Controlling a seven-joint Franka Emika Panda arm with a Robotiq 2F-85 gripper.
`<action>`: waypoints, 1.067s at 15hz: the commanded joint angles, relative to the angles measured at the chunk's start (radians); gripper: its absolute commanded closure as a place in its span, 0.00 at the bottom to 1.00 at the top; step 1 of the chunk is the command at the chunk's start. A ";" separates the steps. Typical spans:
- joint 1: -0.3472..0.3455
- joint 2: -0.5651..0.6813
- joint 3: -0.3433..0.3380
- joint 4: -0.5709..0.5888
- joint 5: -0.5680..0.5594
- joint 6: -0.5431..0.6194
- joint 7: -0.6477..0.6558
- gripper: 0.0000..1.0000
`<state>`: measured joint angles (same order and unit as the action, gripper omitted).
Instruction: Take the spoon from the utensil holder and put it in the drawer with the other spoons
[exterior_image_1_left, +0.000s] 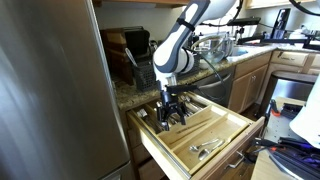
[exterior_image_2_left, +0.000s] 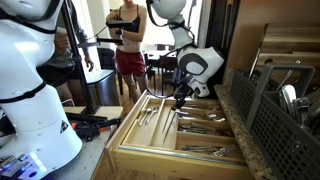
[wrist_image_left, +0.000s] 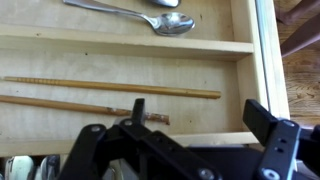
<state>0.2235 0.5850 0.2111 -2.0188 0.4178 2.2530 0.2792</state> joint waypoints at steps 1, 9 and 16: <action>0.012 -0.014 -0.007 -0.035 -0.011 0.041 -0.006 0.00; 0.003 -0.024 -0.019 -0.073 -0.009 0.054 -0.006 0.00; 0.004 -0.020 -0.030 -0.057 -0.024 0.048 -0.005 0.00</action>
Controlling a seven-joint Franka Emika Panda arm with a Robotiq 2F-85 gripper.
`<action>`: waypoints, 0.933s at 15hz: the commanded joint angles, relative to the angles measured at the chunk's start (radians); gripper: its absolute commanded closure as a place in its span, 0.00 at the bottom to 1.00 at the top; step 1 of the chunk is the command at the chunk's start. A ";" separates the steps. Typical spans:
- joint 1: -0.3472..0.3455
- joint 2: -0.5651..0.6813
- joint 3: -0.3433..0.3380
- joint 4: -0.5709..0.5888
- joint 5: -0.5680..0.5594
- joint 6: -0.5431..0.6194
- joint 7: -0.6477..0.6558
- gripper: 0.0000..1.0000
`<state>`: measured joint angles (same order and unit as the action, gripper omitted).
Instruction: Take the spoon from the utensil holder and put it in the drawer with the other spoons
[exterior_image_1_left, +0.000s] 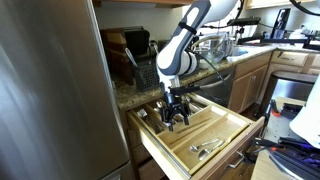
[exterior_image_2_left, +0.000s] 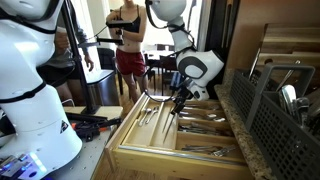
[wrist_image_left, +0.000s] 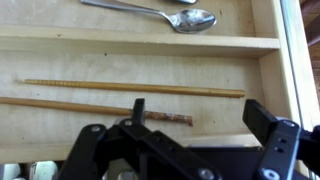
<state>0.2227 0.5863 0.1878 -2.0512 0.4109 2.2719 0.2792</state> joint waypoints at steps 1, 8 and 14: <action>0.005 -0.021 -0.006 -0.023 -0.019 0.030 -0.005 0.00; 0.003 -0.014 -0.003 -0.011 -0.020 0.017 -0.005 0.00; 0.005 -0.004 -0.002 0.013 -0.024 0.000 -0.002 0.00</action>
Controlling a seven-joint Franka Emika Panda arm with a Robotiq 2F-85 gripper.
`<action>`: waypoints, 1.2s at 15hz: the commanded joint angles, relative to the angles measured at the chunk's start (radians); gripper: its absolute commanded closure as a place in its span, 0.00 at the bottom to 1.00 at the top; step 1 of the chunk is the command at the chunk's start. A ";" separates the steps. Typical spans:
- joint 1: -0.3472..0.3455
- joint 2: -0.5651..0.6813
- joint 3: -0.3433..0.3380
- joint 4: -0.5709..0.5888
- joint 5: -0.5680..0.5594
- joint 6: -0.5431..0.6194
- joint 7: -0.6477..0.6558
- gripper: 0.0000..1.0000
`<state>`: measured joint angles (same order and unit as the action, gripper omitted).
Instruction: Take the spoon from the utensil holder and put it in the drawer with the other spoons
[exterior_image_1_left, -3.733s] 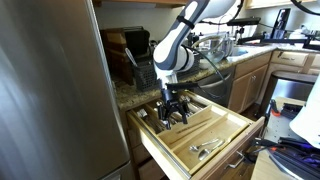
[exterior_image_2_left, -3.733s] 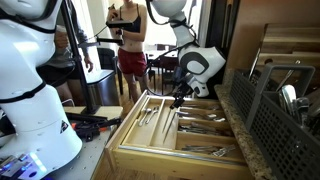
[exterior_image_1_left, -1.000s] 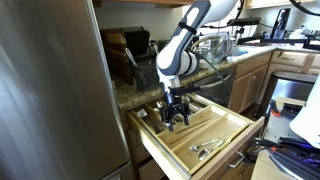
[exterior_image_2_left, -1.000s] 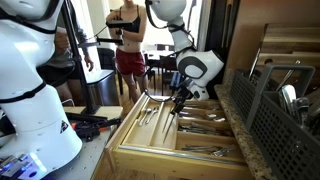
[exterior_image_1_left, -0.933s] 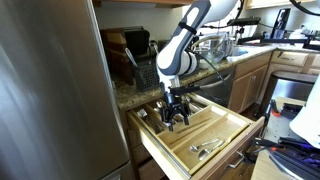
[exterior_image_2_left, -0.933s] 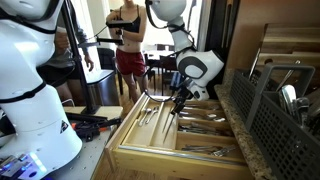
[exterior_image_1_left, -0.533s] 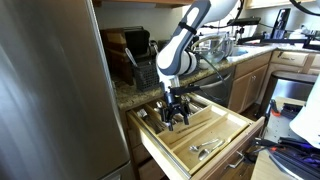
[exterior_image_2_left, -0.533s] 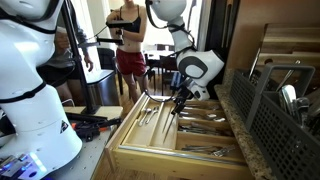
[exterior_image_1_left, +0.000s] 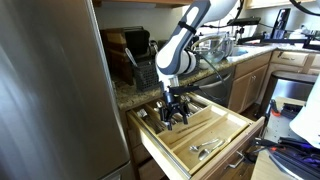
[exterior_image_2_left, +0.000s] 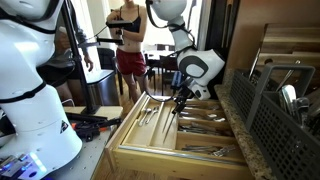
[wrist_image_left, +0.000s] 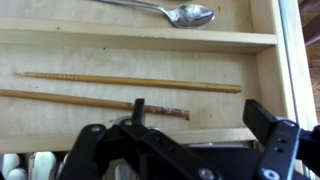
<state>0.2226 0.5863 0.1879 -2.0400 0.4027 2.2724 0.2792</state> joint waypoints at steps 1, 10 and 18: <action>0.005 -0.002 -0.002 0.005 -0.016 -0.001 -0.002 0.00; 0.003 0.016 -0.002 0.028 -0.017 -0.005 -0.006 0.00; 0.004 0.031 -0.007 0.060 -0.035 -0.021 -0.004 0.00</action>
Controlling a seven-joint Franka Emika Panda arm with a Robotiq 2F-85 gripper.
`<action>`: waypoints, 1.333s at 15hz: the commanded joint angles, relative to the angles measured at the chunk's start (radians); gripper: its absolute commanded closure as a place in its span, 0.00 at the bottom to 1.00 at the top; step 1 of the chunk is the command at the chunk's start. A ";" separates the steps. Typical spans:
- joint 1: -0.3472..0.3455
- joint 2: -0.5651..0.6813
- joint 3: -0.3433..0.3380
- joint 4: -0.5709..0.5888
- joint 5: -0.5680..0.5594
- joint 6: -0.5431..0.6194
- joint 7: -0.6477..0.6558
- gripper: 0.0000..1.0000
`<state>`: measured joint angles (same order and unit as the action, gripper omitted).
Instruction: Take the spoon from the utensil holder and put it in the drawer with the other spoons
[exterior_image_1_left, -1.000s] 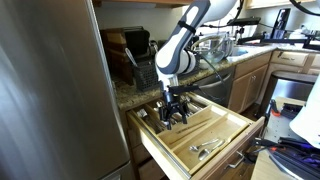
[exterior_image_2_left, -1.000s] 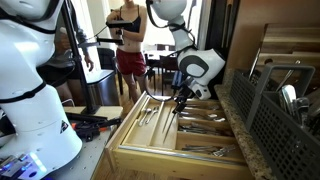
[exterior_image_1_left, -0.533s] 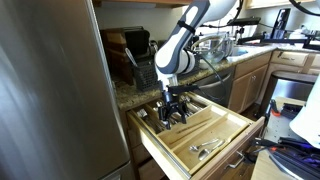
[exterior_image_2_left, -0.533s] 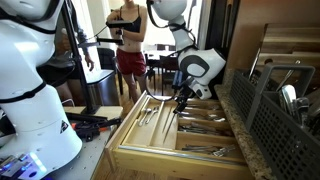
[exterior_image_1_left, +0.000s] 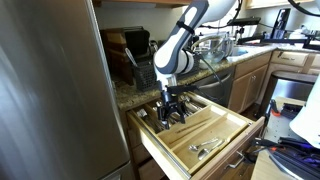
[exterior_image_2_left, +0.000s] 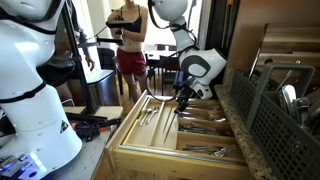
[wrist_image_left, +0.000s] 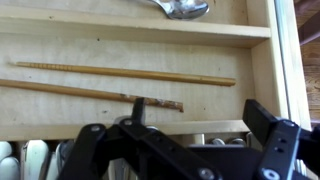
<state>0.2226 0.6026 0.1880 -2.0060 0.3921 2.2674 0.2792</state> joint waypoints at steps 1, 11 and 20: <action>0.004 0.017 -0.007 0.030 -0.026 -0.018 -0.004 0.00; 0.010 0.004 -0.011 0.044 -0.058 -0.038 0.007 0.00; 0.012 0.000 -0.010 0.055 -0.067 -0.037 0.009 0.00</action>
<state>0.2233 0.6111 0.1880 -1.9573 0.3454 2.2537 0.2792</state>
